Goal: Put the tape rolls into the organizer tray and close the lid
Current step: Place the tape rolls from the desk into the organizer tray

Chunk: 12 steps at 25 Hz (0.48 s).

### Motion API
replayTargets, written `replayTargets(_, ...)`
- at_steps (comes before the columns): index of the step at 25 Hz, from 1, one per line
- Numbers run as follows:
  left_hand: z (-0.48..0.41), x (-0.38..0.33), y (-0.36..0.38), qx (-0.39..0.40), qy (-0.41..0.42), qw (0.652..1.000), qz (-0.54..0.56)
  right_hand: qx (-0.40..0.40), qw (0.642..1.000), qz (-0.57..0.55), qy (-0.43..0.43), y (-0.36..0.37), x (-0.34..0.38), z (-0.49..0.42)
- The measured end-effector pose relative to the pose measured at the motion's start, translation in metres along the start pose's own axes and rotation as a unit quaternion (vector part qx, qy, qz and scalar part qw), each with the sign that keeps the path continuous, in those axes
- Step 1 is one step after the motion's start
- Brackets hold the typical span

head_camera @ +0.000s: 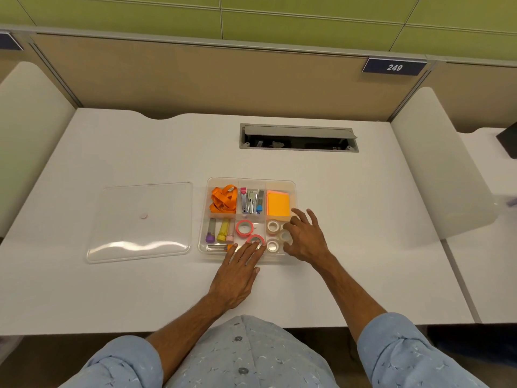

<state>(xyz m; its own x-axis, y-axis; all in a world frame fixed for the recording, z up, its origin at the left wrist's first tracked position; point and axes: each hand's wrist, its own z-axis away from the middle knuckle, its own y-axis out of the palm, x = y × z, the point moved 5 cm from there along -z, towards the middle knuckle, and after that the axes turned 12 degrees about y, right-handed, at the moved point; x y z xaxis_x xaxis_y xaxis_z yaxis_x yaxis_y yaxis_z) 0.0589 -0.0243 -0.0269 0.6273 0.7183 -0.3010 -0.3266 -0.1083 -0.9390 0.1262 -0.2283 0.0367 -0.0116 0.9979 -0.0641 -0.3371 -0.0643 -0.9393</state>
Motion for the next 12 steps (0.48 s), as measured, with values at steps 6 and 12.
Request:
replayTargets(6, 0.000, -0.001, 0.000, 0.000, -0.004, 1.000, 0.001, -0.017, 0.998, -0.041, 0.037, -0.001, -0.003, 0.007)
replayTargets(12, 0.000, -0.003, -0.002, -0.009, 0.000, 1.000, 0.002, -0.018, 0.996, -0.050, 0.070, 0.004, 0.005, 0.012)
